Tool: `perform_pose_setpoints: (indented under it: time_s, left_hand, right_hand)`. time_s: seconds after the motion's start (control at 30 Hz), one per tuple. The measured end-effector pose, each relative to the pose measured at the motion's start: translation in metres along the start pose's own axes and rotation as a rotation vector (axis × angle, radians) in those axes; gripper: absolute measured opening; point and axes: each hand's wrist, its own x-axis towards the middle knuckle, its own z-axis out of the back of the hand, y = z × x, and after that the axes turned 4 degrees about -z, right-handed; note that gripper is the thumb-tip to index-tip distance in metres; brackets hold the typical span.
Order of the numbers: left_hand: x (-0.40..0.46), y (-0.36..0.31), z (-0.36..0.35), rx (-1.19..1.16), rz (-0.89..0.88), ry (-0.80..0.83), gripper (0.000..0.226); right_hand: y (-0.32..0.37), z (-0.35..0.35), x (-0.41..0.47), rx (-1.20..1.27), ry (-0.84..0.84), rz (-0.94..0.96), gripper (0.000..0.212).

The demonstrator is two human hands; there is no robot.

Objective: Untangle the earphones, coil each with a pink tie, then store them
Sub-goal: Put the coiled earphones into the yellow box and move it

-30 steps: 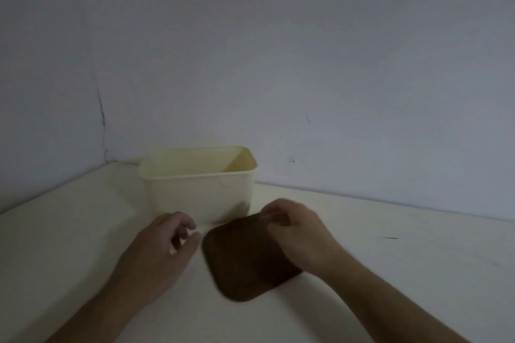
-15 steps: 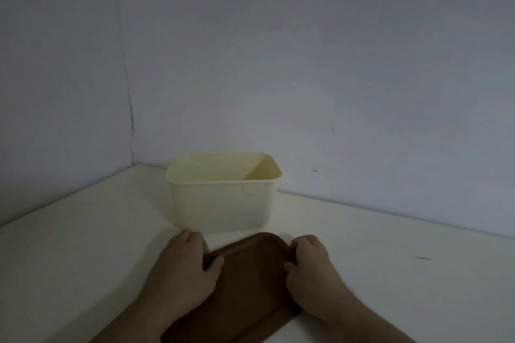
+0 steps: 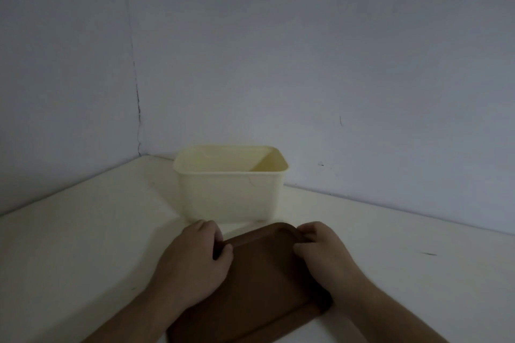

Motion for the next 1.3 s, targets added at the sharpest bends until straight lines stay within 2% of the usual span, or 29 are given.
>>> perform_pose_setpoints:
  time_s: [0.13,0.2,0.27,0.37,0.43,0.53,0.63,0.73,0.87,1.0,1.2,1.3]
  left_hand:
    - [0.002,0.002,0.006,-0.061,0.055,-0.035,0.021]
    - [0.004,0.005,0.015,-0.197,0.088,-0.131,0.02]
    - [0.006,0.011,0.03,-0.425,0.099,-0.239,0.016]
    - [0.008,0.017,0.051,-0.854,0.069,-0.355,0.027]
    - [0.011,0.011,0.06,-0.991,0.015,-0.427,0.031]
    - [0.03,-0.003,0.072,-0.964,0.013,-0.515,0.04]
    - [0.067,-0.004,0.083,-0.739,0.077,-0.53,0.044]
    - [0.103,0.008,0.084,-0.605,0.233,-0.412,0.057]
    - [0.116,0.027,0.069,-0.488,0.348,-0.288,0.048]
    - [0.119,0.037,0.063,-0.499,0.37,-0.297,0.04]
    - [0.122,0.037,0.063,-0.573,0.386,-0.318,0.035]
    - [0.127,0.036,0.062,-0.578,0.407,-0.329,0.023]
  right_hand:
    - [0.002,0.002,-0.004,0.186,-0.074,0.095,0.034]
    - [0.009,0.009,-0.009,0.247,-0.098,0.189,0.041]
    - [0.019,0.022,-0.013,0.321,-0.142,0.289,0.042]
    - [0.038,0.038,-0.011,0.475,-0.233,0.37,0.037]
    - [0.055,0.043,0.002,0.577,-0.281,0.364,0.033]
    - [0.094,0.043,0.029,0.652,-0.288,0.337,0.032]
    - [0.132,0.033,0.062,0.59,-0.25,0.347,0.034]
    - [0.149,0.02,0.091,0.406,-0.253,0.37,0.035]
    - [0.146,0.004,0.117,0.23,-0.174,0.289,0.036]
    - [0.135,-0.004,0.133,0.251,-0.11,0.198,0.036]
    - [0.127,-0.003,0.149,0.216,-0.082,0.132,0.049]
    - [0.122,-0.003,0.155,0.211,-0.055,0.109,0.051]
